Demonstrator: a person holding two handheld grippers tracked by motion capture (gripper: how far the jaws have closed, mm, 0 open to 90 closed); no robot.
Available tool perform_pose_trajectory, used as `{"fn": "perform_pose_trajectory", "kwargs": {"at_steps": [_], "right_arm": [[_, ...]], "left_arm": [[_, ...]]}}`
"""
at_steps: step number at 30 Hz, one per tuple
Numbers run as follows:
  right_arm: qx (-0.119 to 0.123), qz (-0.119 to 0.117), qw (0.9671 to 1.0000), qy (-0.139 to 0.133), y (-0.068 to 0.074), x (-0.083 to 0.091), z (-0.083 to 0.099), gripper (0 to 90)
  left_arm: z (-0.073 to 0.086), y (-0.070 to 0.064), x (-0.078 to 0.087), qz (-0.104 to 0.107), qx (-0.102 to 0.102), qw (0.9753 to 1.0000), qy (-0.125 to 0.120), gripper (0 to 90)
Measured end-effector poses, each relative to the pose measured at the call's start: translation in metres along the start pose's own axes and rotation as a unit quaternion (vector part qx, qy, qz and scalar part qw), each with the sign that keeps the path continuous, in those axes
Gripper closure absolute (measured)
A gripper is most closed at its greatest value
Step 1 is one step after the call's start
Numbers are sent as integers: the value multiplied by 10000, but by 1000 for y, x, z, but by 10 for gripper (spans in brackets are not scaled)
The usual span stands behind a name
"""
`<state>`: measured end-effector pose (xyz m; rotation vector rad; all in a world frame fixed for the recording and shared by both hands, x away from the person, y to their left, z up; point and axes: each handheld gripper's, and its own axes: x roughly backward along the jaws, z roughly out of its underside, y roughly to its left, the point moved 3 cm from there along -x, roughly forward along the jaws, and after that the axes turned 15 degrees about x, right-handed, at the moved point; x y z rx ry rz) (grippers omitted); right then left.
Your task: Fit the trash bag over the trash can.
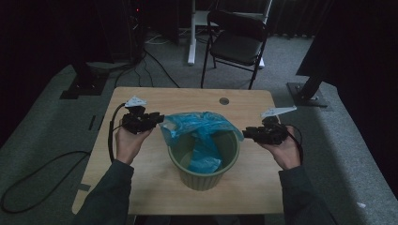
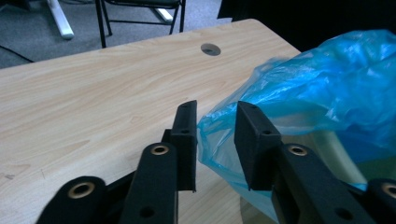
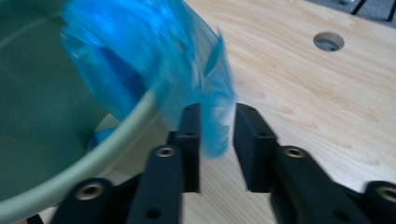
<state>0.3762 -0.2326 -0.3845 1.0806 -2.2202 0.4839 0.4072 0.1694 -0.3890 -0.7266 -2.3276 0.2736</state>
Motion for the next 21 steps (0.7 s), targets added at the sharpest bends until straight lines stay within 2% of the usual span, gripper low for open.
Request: {"fn": "perform_pose_trajectory", "kwargs": {"at_steps": [2, 6, 14, 21], "right_arm": [[72, -46, 10000, -49, 1, 3, -2, 630], [120, -84, 9997, -175, 3, 6, -5, 618], [157, -159, 9987, -448, 8, 3, -19, 636], [186, -244, 9980, -550, 12, -4, -30, 649]], "left_arm": [[-1, -2, 3, 23, -12, 10000, -40, 671], [-2, -7, 8, 89, -36, 9999, -124, 656], [-6, -27, 17, 367, -267, 9987, -215, 633], [-9, -41, 17, 442, -442, 9978, -205, 609]]}}
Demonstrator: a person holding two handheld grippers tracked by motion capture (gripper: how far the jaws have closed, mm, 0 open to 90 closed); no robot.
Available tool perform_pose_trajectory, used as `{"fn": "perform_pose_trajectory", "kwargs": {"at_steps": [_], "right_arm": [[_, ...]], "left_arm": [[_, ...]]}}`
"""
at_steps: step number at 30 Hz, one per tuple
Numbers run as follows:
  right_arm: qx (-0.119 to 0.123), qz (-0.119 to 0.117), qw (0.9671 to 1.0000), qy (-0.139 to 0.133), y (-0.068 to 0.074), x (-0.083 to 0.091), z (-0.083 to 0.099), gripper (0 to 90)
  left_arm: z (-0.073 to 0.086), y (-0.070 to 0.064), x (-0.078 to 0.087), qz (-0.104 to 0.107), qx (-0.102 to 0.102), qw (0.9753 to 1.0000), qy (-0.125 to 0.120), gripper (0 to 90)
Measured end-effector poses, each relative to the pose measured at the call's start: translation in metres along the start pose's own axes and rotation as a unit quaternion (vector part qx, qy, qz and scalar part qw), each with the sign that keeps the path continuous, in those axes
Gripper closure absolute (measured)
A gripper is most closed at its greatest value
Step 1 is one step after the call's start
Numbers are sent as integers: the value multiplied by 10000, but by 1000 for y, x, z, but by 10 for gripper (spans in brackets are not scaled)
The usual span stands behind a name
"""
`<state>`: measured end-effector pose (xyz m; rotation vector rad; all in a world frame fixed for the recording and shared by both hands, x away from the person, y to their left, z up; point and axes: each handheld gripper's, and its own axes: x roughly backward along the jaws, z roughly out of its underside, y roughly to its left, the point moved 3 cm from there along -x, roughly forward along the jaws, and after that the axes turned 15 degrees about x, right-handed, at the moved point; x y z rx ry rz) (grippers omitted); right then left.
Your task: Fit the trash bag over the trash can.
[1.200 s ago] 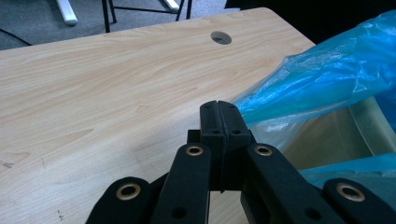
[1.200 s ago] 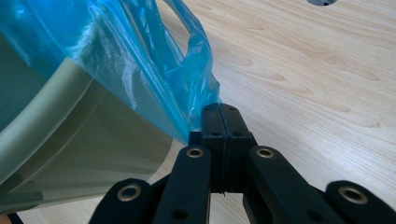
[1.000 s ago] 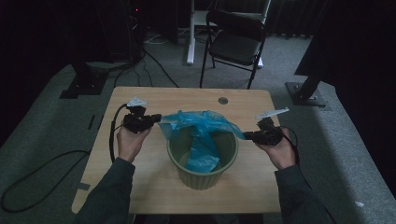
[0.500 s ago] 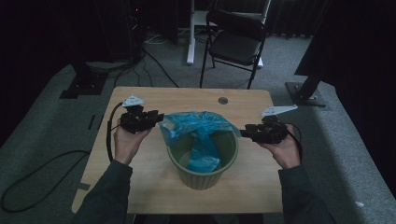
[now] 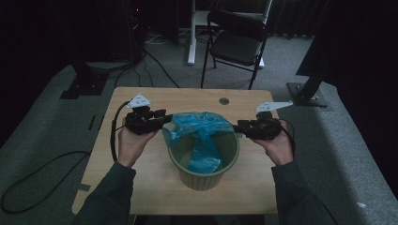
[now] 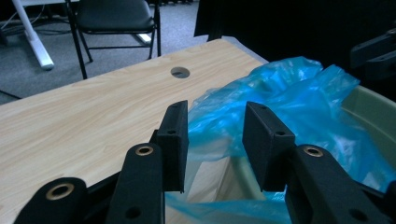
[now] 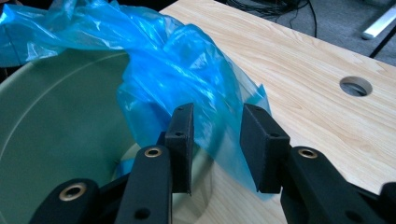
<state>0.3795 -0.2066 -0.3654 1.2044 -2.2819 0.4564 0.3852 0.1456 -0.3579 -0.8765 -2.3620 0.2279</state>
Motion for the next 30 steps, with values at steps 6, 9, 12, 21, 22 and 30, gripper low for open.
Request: {"fn": "perform_pose_trajectory", "kwargs": {"at_steps": [6, 9, 12, 21, 22, 30], "right_arm": [[8, -30, 10000, -48, -1, -10, -7, 662], [-20, -39, 10000, -54, -3, -15, -11, 666], [-19, -78, 10000, -2, -4, -20, -13, 666], [10, -147, 9999, 74, -3, -26, -13, 683], [1, -151, 9998, 89, -3, -26, -13, 685], [27, -177, 9997, 145, -3, -26, -10, 723]], "left_arm": [[-5, -12, -1, 272, -18, 9996, -102, 578], [-6, -18, -5, 384, -44, 9992, -89, 568], [-6, -21, -10, 447, -56, 9990, -34, 559], [-5, -26, -17, 428, -111, 9990, 64, 536], [-4, -25, -18, 386, -107, 9992, 84, 550], [2, -17, -21, 272, 2, 9990, 357, 808]]}}
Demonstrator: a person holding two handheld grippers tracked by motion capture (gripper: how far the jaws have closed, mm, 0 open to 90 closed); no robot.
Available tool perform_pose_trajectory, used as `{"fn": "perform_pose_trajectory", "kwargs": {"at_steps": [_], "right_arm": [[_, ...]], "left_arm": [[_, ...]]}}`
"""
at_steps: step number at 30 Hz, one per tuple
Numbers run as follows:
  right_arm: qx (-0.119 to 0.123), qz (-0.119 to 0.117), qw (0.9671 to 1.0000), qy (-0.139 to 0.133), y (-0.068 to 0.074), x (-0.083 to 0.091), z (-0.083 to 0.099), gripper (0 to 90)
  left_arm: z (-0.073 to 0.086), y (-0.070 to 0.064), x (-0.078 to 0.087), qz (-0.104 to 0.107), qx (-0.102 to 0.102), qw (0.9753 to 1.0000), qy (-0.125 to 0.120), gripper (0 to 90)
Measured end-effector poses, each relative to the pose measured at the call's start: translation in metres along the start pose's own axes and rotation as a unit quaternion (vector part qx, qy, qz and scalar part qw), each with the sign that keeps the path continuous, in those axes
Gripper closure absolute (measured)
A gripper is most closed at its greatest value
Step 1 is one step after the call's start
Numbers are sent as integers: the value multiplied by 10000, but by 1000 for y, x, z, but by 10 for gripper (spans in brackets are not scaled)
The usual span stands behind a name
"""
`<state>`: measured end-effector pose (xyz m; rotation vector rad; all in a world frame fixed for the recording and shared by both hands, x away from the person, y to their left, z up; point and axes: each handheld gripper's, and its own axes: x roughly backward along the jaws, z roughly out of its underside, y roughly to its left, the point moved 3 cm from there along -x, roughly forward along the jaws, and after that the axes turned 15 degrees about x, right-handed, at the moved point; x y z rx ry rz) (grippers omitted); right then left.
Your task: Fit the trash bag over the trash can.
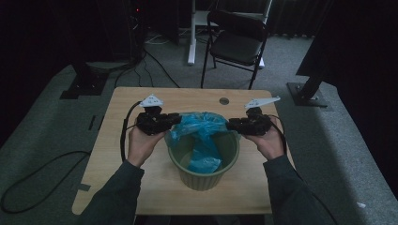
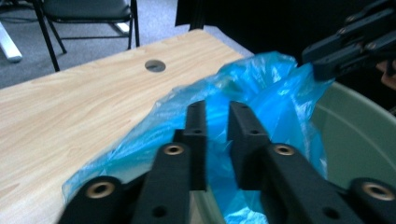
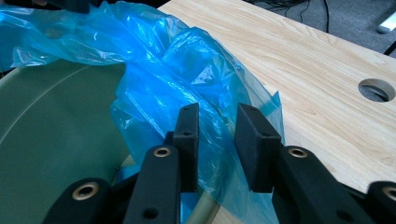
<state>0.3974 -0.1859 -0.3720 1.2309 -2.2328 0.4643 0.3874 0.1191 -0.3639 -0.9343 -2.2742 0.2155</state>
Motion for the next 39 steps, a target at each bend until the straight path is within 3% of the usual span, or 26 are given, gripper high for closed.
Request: {"fn": "perform_pose_trajectory", "kwargs": {"at_steps": [5, 15, 21, 33, 39], "right_arm": [[5, -36, 10000, -27, 1, 3, 2, 770], [125, -112, 9999, -10, 11, 14, 9, 879], [136, -151, 9998, -14, 17, 18, 15, 891], [196, -330, 9993, -48, 37, 24, 26, 900], [276, -470, 9985, -38, 53, 28, 32, 900]], "left_arm": [[4, 1, 1, -29, -44, 10000, 57, 896], [16, 1, 7, -45, -76, 9999, 94, 900], [24, 2, 10, -3, 2, 10000, 62, 900], [41, -4, 23, 33, -48, 10000, 58, 900], [52, -10, 32, 77, -69, 9999, -1, 900]]}}
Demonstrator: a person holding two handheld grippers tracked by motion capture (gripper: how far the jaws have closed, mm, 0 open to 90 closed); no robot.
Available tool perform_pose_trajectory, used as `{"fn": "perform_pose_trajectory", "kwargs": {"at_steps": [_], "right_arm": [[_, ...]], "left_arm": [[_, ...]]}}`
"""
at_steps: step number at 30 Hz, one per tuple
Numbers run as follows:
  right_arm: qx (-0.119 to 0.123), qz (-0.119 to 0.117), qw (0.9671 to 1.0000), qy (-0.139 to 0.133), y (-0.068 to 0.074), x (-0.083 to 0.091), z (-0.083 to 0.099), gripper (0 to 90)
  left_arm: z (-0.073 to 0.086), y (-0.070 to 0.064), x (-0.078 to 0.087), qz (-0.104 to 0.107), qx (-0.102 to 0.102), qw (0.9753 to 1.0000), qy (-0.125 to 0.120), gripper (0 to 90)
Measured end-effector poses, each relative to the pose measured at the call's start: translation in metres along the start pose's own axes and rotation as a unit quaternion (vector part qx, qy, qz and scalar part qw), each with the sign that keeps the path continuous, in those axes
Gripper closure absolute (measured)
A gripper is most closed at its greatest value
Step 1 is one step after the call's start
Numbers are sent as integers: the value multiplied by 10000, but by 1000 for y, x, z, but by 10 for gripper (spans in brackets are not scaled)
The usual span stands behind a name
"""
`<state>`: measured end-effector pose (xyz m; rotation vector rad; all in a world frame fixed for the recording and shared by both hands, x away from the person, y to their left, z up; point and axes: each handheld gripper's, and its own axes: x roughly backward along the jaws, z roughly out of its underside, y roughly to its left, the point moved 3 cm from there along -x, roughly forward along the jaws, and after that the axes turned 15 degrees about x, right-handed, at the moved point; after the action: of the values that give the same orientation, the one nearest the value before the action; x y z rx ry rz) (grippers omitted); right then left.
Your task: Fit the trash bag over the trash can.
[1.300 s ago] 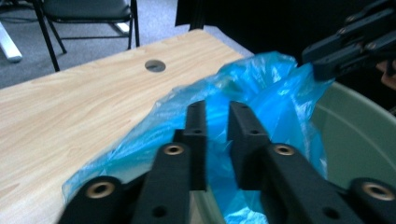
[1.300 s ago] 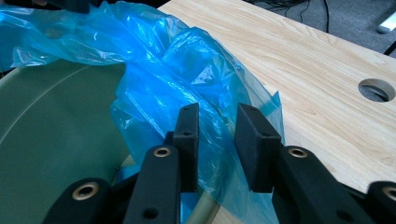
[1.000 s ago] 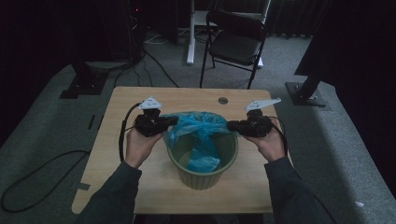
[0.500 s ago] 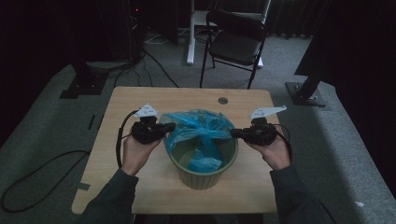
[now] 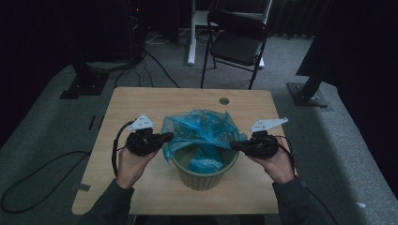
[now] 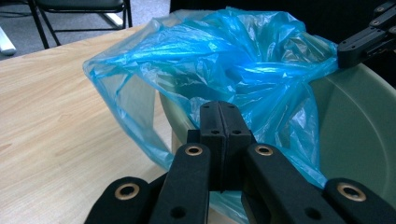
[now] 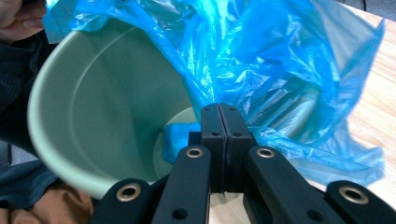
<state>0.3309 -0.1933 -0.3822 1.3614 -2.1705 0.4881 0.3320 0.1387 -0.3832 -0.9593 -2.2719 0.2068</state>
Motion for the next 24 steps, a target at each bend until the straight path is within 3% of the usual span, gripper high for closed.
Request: {"fn": "perform_pose_trajectory", "kwargs": {"at_steps": [13, 24], "right_arm": [[131, -163, 9997, -161, 22, 8, 5, 900], [163, -325, 9989, -291, 34, 10, 8, 900]], "left_arm": [[18, -8, 16, 126, 62, 9998, -143, 900], [34, -8, 22, 175, 146, 9997, -102, 900]]}}
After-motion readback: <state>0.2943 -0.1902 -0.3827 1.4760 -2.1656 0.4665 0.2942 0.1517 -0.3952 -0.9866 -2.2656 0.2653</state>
